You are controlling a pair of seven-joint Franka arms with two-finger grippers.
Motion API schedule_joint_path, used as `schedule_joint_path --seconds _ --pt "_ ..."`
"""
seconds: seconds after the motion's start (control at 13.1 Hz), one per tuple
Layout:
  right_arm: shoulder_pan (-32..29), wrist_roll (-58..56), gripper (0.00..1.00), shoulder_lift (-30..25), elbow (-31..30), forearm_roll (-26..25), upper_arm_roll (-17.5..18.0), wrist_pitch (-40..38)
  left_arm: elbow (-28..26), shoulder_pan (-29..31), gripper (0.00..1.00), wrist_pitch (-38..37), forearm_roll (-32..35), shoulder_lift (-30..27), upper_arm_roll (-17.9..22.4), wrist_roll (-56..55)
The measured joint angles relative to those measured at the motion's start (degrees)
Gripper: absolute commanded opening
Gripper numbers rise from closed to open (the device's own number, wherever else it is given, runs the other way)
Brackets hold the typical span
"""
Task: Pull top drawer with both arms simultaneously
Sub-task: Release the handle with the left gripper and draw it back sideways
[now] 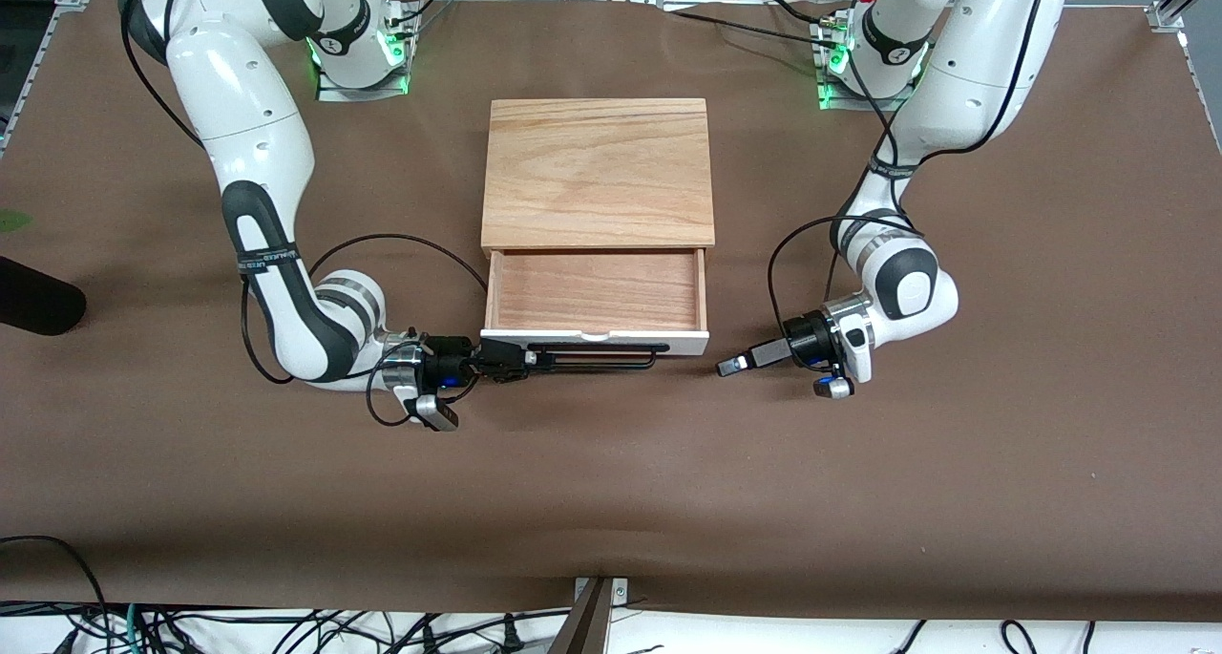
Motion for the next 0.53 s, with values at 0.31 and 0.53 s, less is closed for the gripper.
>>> schedule_joint_path --seconds 0.31,0.53 --pt "0.2 -0.3 0.00 -0.3 -0.3 0.1 -0.2 0.0 -2.0 0.9 1.00 4.8 7.4 -5.3 -0.1 -0.9" --pt "0.2 -0.4 0.00 -0.4 -0.5 0.0 -0.3 0.0 -2.1 1.6 1.00 5.7 16.7 -8.4 -0.2 -7.6"
